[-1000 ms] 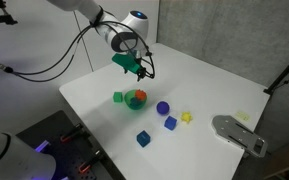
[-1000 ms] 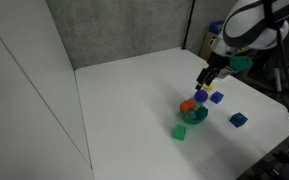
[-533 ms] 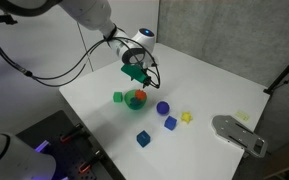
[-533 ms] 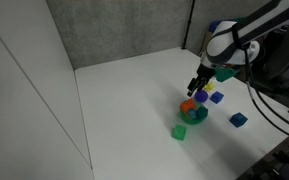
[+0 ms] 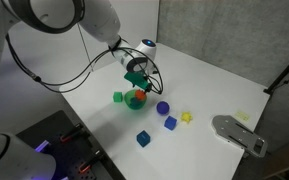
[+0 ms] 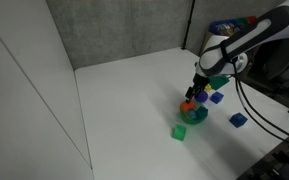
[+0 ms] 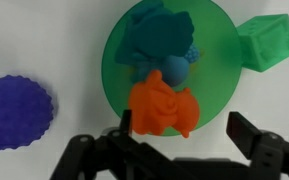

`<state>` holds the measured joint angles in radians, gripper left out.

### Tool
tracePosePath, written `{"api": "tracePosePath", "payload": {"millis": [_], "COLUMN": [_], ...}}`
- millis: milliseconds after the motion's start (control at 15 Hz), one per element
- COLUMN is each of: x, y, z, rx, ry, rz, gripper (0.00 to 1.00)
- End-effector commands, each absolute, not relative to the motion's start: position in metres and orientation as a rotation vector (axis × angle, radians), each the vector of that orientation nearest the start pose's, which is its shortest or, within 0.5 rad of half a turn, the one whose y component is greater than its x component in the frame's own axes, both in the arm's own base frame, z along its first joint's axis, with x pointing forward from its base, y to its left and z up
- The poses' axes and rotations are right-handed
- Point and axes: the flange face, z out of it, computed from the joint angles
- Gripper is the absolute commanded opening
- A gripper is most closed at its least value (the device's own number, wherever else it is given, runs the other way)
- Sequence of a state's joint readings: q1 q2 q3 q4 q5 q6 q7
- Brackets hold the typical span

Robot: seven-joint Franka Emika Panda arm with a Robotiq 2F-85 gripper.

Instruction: Put the orange toy on the table then put the yellow toy in the bowl

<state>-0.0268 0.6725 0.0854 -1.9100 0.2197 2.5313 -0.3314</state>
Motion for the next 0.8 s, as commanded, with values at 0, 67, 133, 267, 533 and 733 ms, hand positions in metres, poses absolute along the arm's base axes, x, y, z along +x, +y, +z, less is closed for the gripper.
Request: {"api": "tracePosePath", "payload": {"millis": [0,67,133,267,533,733], "x": [0.6262,0.6268,0.6275,0.6293,0.6314,0.6326], "y": [0.0345,0.0346,0.0349,0.0348,0.0336,0.0328], "z": [0.1292,0.1278,0.1272,0.1279,0.1321,0.1357], "rx": [-2.963,-2.966,-2.967,-2.973,-2.975,-2.976], "ry": [-0.286,-0.292,-0.297,-0.31,-0.316,-0.321], "rz": [0.023,0.019,0.016,-0.004,-0.024,-0.032], "gripper": [0.66,0.56,0.49,0.31,0.04,0.05]}}
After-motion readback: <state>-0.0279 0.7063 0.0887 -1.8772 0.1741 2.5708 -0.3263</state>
